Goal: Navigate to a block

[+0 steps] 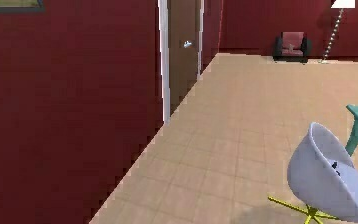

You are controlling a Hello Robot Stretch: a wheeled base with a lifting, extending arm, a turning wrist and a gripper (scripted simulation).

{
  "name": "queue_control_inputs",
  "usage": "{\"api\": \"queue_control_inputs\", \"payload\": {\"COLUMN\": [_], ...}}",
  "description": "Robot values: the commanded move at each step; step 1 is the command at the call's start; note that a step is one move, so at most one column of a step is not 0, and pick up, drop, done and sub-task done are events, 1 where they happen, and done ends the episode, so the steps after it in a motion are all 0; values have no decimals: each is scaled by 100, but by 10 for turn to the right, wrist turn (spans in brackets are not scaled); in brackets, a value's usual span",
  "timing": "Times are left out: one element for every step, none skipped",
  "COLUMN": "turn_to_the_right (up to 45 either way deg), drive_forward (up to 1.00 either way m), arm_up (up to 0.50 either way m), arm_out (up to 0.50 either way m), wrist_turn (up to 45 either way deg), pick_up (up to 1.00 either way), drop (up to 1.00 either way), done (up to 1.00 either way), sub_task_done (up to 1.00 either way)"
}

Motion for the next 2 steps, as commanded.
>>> {"api": "queue_control_inputs", "payload": {"turn_to_the_right": [30,0], "drive_forward": [0,90], "arm_up": [0,0], "arm_out": [0,0], "wrist_turn": [0,0], "pick_up": [0,0], "drop": [0,0], "done": [0,0], "sub_task_done": [0,0]}}
